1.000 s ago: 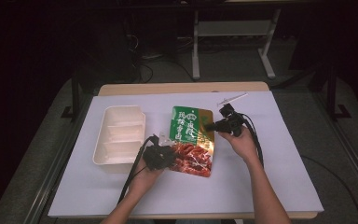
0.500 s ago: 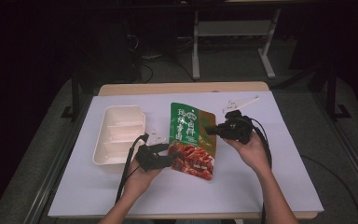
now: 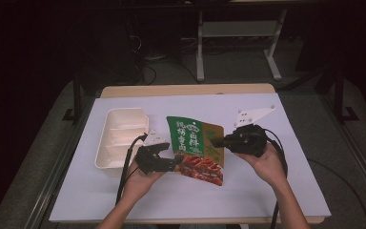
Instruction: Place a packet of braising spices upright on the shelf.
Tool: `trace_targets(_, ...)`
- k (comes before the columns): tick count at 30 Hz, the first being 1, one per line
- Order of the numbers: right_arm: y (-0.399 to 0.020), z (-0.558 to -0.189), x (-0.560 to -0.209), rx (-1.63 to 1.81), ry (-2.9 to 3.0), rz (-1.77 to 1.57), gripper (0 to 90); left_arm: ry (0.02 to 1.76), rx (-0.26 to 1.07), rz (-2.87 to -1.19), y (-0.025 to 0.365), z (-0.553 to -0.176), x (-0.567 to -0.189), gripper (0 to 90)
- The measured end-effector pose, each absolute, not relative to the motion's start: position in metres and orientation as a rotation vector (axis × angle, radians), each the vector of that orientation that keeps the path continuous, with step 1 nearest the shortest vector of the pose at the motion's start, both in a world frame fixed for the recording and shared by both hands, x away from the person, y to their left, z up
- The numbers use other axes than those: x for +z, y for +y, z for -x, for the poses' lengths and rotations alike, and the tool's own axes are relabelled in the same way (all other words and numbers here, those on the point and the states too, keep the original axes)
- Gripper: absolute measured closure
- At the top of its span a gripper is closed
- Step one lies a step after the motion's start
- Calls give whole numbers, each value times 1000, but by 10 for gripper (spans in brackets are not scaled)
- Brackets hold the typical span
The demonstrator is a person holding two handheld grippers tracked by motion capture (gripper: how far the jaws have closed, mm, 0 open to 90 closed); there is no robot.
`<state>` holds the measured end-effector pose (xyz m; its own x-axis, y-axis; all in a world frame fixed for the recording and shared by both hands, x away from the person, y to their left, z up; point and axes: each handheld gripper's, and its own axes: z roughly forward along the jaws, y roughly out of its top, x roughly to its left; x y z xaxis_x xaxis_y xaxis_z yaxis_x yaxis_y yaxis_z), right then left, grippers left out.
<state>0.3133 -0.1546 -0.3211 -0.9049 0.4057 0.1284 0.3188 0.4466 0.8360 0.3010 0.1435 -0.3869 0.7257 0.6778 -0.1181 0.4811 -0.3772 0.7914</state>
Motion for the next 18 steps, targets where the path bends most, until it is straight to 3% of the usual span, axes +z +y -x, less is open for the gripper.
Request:
trace_targets(2, -155, -312, -321, 1474, 2598, -640, 894, 865, 283, -2060, 143, -302, -387, 285)
trace_targets(10, -158, -309, -322, 1506, 2632, -592, 894, 772, 172, -2052, 138, -311, -391, 476)
trace_targets(15, -162, -311, -330, 1529, 2620, -624, 878, 719, 218, -2085, 136, -308, -392, 619)
trace_targets(18, -164, -312, -334, 1547, 2615, -645, 859, 704, 209, -2079, 136, -306, -392, 658)
